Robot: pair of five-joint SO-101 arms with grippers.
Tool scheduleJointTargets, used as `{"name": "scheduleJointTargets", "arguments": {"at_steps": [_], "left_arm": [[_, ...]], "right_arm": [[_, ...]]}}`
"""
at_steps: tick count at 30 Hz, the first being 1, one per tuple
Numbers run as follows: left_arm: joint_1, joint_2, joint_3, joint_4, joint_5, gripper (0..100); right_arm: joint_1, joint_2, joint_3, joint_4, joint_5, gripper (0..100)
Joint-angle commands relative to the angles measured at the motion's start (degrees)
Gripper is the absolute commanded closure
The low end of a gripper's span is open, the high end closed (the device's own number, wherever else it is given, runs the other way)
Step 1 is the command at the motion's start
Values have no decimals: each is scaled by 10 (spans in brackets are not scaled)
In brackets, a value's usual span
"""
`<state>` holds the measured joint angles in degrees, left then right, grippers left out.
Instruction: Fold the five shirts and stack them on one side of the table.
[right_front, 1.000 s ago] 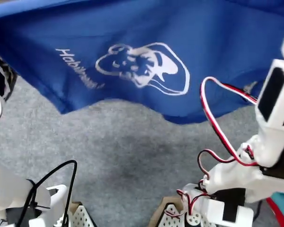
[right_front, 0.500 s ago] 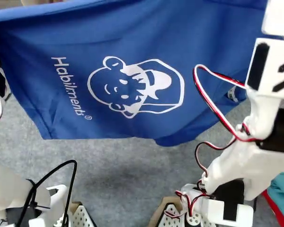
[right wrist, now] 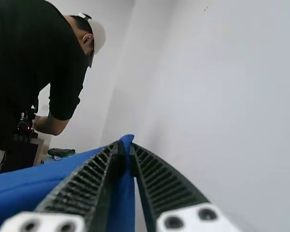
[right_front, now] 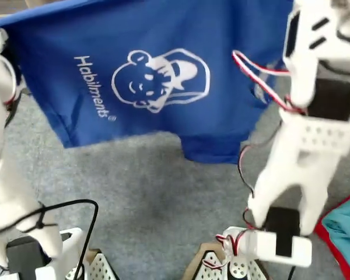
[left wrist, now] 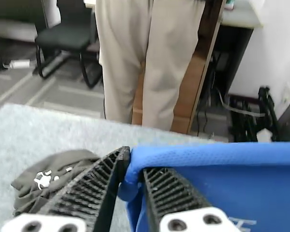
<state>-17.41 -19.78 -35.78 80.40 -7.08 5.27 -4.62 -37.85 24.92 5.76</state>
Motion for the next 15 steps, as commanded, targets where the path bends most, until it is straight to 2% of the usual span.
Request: {"name": "scheduleJointTargets", "arguments": {"at_steps": [1, 15], "left_arm": [[1, -5, 72, -55, 4, 980], [1, -1, 362, -326, 3, 980]], "right_arm": [[-7, 36, 11, -50, 1, 993], [-7, 196, 7, -54, 1, 993]]}}
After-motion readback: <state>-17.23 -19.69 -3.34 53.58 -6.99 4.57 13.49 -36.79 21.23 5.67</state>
